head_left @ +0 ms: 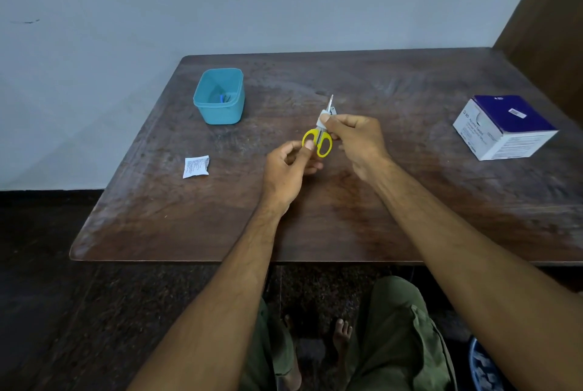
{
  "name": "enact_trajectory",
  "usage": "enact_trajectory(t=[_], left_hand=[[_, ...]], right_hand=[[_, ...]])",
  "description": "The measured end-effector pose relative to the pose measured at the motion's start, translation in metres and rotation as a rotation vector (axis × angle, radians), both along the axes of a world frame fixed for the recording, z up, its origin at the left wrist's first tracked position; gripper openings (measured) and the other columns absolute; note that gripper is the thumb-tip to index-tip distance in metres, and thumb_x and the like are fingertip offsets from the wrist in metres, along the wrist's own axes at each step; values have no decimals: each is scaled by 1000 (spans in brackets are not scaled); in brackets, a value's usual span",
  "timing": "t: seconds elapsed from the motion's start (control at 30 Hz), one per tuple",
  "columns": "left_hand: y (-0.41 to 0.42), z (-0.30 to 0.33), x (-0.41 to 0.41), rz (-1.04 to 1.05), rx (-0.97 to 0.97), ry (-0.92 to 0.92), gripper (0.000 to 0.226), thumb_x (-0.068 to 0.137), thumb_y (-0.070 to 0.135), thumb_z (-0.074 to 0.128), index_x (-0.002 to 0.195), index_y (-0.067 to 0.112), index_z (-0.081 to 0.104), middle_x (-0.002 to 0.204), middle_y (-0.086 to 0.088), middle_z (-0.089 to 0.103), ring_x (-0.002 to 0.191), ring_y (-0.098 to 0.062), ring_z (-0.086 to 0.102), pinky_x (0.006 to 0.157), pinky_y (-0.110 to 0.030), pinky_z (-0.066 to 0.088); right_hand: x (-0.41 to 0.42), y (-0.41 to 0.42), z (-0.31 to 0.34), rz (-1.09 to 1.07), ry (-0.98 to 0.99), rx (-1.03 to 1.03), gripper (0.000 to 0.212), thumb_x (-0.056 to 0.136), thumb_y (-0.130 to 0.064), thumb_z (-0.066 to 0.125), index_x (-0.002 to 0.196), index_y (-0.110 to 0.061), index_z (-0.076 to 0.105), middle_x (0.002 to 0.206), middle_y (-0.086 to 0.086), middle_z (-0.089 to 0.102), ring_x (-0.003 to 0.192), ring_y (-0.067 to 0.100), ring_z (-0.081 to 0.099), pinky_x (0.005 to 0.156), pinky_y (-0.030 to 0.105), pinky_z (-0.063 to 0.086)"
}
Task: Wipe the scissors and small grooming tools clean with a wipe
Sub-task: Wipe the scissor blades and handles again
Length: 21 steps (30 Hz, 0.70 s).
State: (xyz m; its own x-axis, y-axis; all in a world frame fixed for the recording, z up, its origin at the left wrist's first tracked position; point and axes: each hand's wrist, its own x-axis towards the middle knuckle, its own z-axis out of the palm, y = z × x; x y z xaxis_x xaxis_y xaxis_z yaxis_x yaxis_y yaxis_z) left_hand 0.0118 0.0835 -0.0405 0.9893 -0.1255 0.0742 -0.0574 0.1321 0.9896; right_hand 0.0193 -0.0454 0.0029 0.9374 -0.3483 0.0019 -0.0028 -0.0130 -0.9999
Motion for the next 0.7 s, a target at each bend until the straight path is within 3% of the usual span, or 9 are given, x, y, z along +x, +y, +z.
enact_trajectory(t=[0.13,0.33,0.57,0.7], left_hand=[[2,4,0,-20,-88,111,49,103,39,33,95,6,67,79,-10,74,69,-22,73,60,-22,56],[6,8,5,-133,-96,190,60,103,47,24,96,6,68,83,-13,75,70,-22,73,58,-20,55],[17,11,10,-228,-189,265,49,103,38,32,97,5,67,83,-14,74,72,-19,72,62,-20,55],[19,11,11,-224,-236,269,31,102,21,41,95,2,65,73,-7,70,63,-11,66,59,-17,53]], right_hand=[[-3,3,-3,16,-6,8,22,86,-27,72,64,-22,71,54,-15,65,50,-7,53,49,8,40],[-3,6,-1,117,-4,191,15,89,-26,68,77,-19,72,73,-1,64,66,7,53,56,20,36],[-1,9,-5,128,4,172,12,89,-27,69,80,-19,74,75,-4,70,69,7,58,60,23,39],[1,12,-4,128,-7,153,11,89,-24,69,80,-19,73,72,-6,68,65,4,56,56,20,39]])
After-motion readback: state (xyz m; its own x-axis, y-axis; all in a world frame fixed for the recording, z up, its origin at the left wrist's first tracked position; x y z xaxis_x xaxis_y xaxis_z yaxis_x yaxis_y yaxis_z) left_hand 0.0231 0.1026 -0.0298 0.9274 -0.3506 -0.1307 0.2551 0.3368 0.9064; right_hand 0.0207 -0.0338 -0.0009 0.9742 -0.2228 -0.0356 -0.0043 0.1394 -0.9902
